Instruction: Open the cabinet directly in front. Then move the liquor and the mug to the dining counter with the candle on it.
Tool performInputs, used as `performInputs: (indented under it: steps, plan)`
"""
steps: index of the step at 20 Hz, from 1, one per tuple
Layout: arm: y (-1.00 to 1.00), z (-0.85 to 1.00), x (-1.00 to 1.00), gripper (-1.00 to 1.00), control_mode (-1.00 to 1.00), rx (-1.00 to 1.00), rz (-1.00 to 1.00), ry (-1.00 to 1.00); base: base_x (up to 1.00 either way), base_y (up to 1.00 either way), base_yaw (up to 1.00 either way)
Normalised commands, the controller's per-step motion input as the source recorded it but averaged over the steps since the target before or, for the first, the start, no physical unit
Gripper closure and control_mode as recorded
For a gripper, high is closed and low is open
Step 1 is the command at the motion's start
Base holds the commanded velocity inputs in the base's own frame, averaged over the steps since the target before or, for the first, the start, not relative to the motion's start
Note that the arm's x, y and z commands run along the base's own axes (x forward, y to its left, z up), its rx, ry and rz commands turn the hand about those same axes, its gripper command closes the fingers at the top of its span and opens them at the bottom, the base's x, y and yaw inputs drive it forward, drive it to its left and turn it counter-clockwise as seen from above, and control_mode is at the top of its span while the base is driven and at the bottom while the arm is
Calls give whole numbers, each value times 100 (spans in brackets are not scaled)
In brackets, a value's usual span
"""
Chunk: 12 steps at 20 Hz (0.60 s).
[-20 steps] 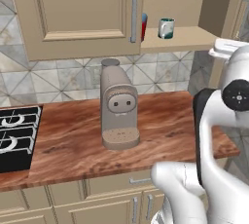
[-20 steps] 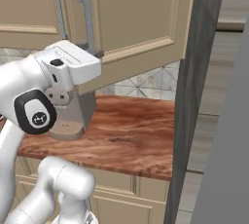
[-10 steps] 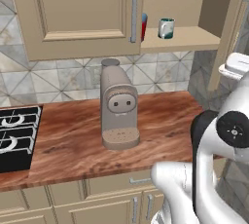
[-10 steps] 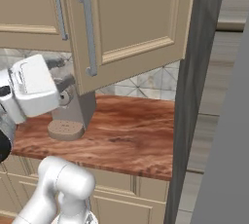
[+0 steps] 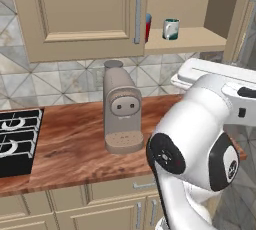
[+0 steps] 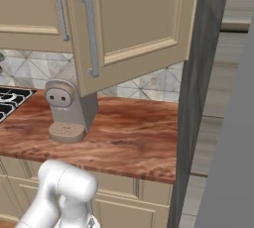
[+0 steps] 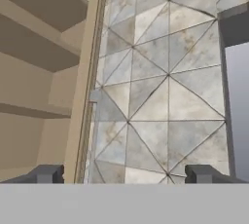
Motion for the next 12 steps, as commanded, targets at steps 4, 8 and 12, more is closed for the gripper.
performInputs:
  steps: [4, 8, 12]
  plan:
    - [47, 0, 45, -100, -100, -16, -6, 0, 0, 0, 0]
    - [0, 0, 81, -100, -100, 0, -3, 9, 0, 0, 0]
    - [0, 0, 93, -100, -100, 0, -2, 11, 0, 0, 0]
